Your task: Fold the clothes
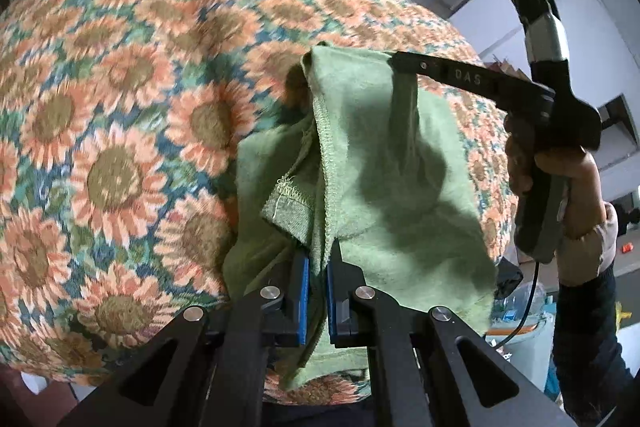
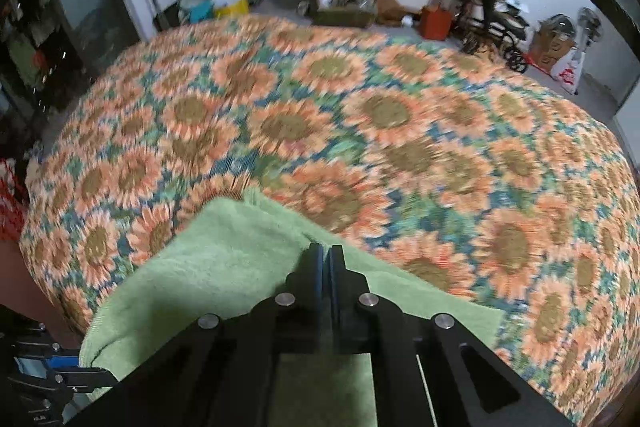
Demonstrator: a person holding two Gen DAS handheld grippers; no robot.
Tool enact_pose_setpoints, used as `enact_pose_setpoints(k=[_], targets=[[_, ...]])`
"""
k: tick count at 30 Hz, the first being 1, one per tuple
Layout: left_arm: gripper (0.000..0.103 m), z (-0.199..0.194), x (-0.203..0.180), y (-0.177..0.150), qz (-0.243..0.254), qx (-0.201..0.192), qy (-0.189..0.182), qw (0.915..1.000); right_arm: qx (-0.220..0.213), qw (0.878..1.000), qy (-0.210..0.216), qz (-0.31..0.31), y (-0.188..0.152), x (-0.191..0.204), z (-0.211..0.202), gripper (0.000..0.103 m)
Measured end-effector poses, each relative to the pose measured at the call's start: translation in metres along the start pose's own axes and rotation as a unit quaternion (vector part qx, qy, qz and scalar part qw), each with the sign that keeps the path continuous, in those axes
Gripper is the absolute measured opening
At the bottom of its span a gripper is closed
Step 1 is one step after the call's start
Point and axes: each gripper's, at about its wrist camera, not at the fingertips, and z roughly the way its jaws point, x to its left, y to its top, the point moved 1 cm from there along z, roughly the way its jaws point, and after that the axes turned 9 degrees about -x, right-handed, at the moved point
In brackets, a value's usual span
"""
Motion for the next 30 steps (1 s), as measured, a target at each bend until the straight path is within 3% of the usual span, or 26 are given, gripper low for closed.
enact_pose_setpoints(k=[7, 11, 14, 17, 20, 24, 26, 27, 28, 29, 30], targets=[[0.006, -0.01, -0.004, 0.0, 0.005, -0.016, 0.005, 0.9999, -0.01, 0.999, -0.003, 0.035, 0.008, -0.014, -0.005, 0.003], [0.006, -0.036, -0.016, 0.001, 0.028, -0.055, -0.003, 0.9981, -0.058, 0.998, 0.006, 0.027, 0.01, -0.009, -0.035, 0.002], [0.006, -0.039, -0.026, 0.002, 0.045, -0.061, -0.001, 0.9971, -0.077, 0.996, 0.006, 0.036, 0.016, -0.018, -0.049, 0.003], [0.006, -0.034, -0.032, -0.002, 0.054, -0.054, -0.008, 0.997, -0.071, 0.996, -0.001, 0.048, 0.015, -0.027, -0.044, 0.003], [0.006, -0.02, -0.023, -0.003, 0.04, -0.036, 0.016, 0.9984, -0.052, 0.996, -0.003, 0.065, 0.01, -0.037, -0.027, 0.003], [0.006, -0.005, -0.001, -0.007, 0.008, -0.01, 0.046, 0.9989, 0.01, 0.999, -0.022, 0.049, 0.0, -0.031, 0.014, 0.005], [0.006, -0.003, 0.004, -0.012, 0.004, -0.004, 0.044, 0.999, 0.057, 0.997, -0.029, 0.051, -0.005, -0.029, 0.03, 0.018], [0.006, -0.003, 0.004, -0.013, 0.005, -0.002, 0.042, 0.9991, 0.057, 0.997, -0.027, 0.055, -0.004, -0.028, 0.03, 0.024], [0.006, -0.002, 0.004, -0.014, 0.006, 0.0, 0.04, 0.9992, 0.049, 0.997, -0.025, 0.06, -0.001, -0.028, 0.027, 0.041], [0.006, -0.001, 0.004, -0.014, 0.008, 0.001, 0.04, 0.9992, 0.038, 0.997, -0.021, 0.066, 0.003, -0.028, 0.022, 0.049], [0.006, 0.001, 0.004, -0.014, 0.009, 0.004, 0.039, 0.9992, 0.024, 0.997, -0.016, 0.07, 0.008, -0.028, 0.016, 0.049]])
